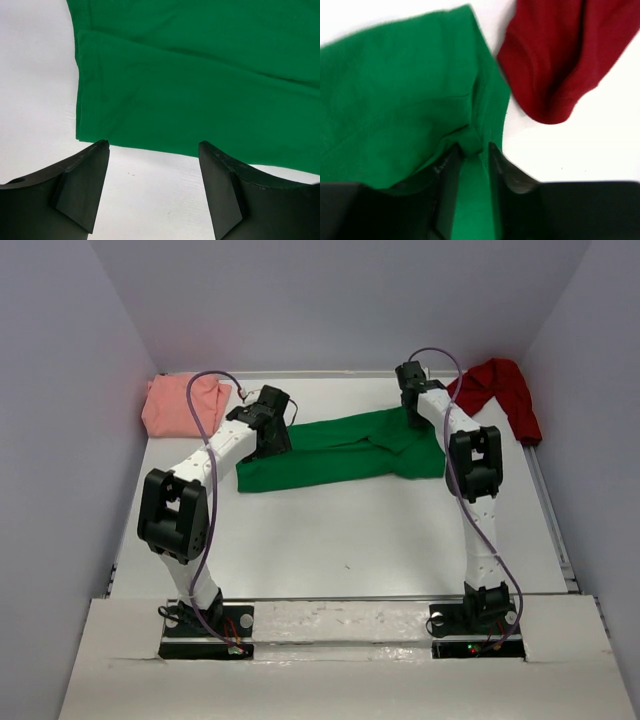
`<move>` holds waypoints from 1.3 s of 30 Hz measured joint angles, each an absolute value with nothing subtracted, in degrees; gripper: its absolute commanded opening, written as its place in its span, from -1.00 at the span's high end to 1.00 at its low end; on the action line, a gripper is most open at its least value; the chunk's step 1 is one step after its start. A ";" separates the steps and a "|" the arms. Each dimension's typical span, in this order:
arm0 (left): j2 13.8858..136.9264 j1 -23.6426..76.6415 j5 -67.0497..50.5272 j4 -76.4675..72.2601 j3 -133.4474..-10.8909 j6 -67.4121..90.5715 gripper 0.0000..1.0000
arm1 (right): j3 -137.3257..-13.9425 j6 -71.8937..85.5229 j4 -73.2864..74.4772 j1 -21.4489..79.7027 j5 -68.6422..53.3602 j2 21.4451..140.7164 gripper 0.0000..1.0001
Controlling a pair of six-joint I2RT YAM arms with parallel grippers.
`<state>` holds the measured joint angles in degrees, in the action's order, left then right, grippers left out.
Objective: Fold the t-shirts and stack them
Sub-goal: Fold the tshirt
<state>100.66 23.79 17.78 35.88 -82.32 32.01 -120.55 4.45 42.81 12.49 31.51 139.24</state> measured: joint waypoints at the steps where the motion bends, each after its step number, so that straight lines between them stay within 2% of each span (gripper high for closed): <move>1: 100.66 23.79 17.76 35.75 -82.00 32.01 -0.62 | -121.10 4.21 42.74 12.40 31.55 139.26 -0.07; 4: 100.66 23.79 17.72 35.29 -80.53 32.01 -0.62 | -123.15 3.40 42.35 12.34 31.14 139.22 -0.21; 9: 100.64 23.81 17.63 34.85 -78.72 31.99 -0.62 | -125.84 2.48 42.72 12.80 30.79 135.92 -0.20; 11: 100.64 23.81 17.56 34.79 -78.35 31.99 -0.62 | -121.67 4.47 42.76 13.21 27.64 130.17 -0.16; 13: 100.64 23.81 17.12 34.76 -78.35 31.99 -0.62 | -113.23 6.98 42.41 13.76 22.94 120.60 0.23; 14: 100.64 23.81 16.62 34.76 -78.37 31.97 -0.62 | -108.53 8.56 41.23 13.98 20.80 116.29 0.99; 17: 100.64 23.81 14.98 34.81 -78.41 31.83 -0.60 | -95.77 12.43 40.01 14.81 17.30 103.02 1.00; 18: 100.64 23.81 14.31 34.76 -78.41 31.73 -0.45 | -91.24 13.74 39.86 15.16 16.60 98.98 1.00; 19: 100.64 23.81 13.76 34.70 -78.41 31.64 0.26 | -88.49 14.48 40.05 15.57 16.47 96.71 1.00; 20: 100.64 23.81 13.39 34.68 -78.41 31.51 0.84 | -86.04 15.27 40.07 15.92 16.53 95.04 1.00; 21: 100.64 23.81 12.95 34.50 -78.41 31.40 1.00 | -84.36 15.97 40.18 16.12 17.12 94.21 1.00; 28: 100.68 22.41 9.39 33.71 -78.41 31.18 1.00 | -75.57 17.80 42.83 16.58 19.92 93.91 1.00; 29: 100.75 21.82 8.95 33.58 -78.41 31.16 1.00 | -75.20 17.82 43.24 16.58 20.40 93.91 0.92; 30: 100.82 21.06 8.32 33.45 -78.41 31.11 1.00 | -75.05 17.85 43.40 16.58 20.60 93.91 0.11; 31: 100.88 20.45 7.94 33.34 -78.41 31.07 1.00 | -74.94 17.98 43.35 16.58 20.62 93.89 -0.16; 33: 101.01 19.07 7.31 33.15 -78.41 30.83 1.00 | -74.32 18.83 43.05 16.58 20.58 93.47 -0.35; 34: 101.08 18.57 7.18 33.12 -78.41 30.70 0.99 | -73.73 19.29 43.09 16.58 20.60 93.08 -0.39; 39: 101.34 16.19 7.18 33.52 -78.41 30.50 0.98 | -72.05 20.73 44.58 16.58 22.61 92.31 -0.35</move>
